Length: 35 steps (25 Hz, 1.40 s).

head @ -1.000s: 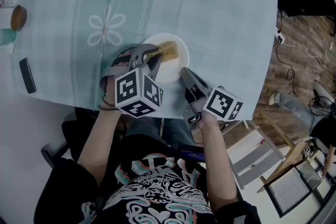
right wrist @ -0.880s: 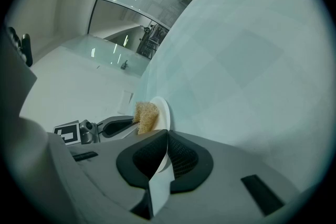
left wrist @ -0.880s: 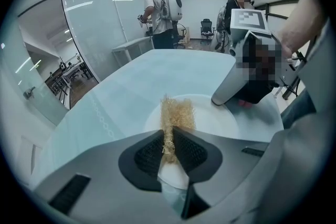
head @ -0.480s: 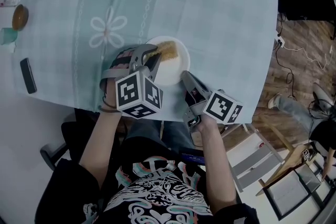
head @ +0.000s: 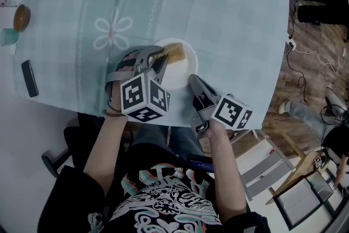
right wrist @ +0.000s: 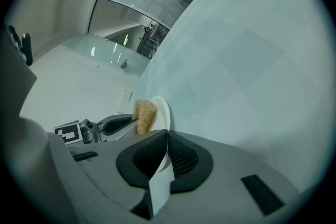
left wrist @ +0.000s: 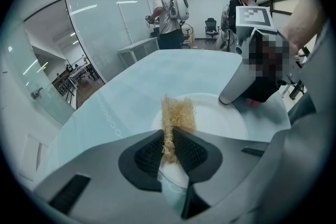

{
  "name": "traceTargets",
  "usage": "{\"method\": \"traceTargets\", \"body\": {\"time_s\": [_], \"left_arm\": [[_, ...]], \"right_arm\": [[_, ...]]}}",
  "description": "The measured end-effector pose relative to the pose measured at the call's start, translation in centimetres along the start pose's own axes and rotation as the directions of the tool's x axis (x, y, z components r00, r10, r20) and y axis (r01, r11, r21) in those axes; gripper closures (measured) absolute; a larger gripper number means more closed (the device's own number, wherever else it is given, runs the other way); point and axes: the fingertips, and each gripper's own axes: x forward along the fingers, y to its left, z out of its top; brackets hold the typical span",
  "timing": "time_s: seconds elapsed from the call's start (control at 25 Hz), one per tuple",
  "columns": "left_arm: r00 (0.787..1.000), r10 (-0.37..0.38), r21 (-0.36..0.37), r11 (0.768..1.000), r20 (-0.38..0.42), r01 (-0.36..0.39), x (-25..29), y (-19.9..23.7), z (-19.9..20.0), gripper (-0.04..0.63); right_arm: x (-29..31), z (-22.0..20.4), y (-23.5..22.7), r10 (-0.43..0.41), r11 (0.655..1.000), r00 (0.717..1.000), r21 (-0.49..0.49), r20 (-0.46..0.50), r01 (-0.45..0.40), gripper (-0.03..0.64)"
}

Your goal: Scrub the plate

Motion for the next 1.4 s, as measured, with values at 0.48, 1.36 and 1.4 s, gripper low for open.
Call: {"method": "traceTargets", "body": {"time_s": [0.48, 1.36, 1.4], "left_arm": [[0.999, -0.045, -0.097, 0.994, 0.007, 0.046, 0.3, 0.0, -0.2, 0.522], [0.991, -0.13, -0.002, 0.991, -0.022, 0.13, -0.2, -2.9, 0.1, 0.528], [0.991, -0.134, 0.002, 0.991, -0.022, 0.134, -0.2, -3.0, 0.2, 0.528]], "right_arm": [[0.0, 0.0, 0.0, 0.006, 1.0, 1.0, 0.004, -0.005, -0.006, 0.62], [-0.2, 0.2, -0.1, 0.007, 1.0, 1.0, 0.013, 0.012, -0.007, 0.62], [-0.2, 0.3, -0.2, 0.008, 1.0, 1.0, 0.015, 0.016, -0.008, 0.62]]}}
